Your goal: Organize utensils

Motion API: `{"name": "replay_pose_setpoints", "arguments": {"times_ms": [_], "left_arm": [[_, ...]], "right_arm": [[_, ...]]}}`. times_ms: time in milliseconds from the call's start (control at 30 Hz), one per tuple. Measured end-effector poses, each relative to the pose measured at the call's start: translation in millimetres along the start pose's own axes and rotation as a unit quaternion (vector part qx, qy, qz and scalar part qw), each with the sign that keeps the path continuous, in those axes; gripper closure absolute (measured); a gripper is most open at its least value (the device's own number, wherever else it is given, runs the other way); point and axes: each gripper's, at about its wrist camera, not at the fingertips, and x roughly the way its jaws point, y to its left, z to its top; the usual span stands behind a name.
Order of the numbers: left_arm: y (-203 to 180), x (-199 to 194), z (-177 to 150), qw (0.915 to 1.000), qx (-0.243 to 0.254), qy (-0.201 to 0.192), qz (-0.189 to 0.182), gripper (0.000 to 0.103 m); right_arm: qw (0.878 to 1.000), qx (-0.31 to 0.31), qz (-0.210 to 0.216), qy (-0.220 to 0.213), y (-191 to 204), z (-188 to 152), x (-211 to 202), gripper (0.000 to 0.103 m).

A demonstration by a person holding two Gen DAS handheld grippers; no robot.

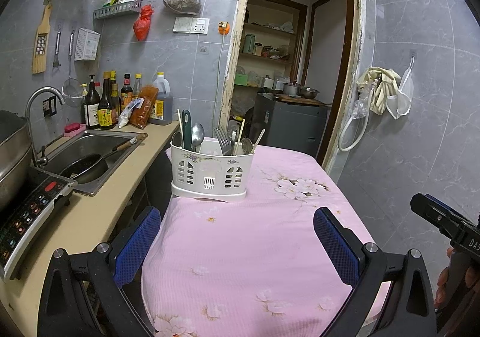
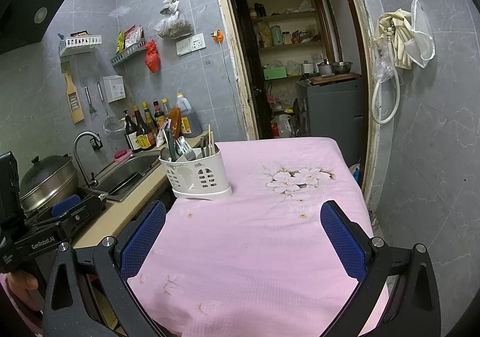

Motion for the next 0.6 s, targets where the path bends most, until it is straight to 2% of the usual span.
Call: {"name": "replay_pose_setpoints", "arguments": {"times_ms": [400, 600], "left_arm": [[7.0, 3.6, -0.4, 1.0, -0.001, 0.008, 0.0, 0.0], [0.6, 14.4, -3.6, 0.9996, 0.011, 0.018, 0.017, 0.0]], "right_arm": [[1.0, 0.001, 0.002, 0.007, -2.9, -6.9, 6.7, 0.001], [1.0, 0.003, 0.004, 0.017, -5.8, -6.9, 13.7, 0.001]]}}
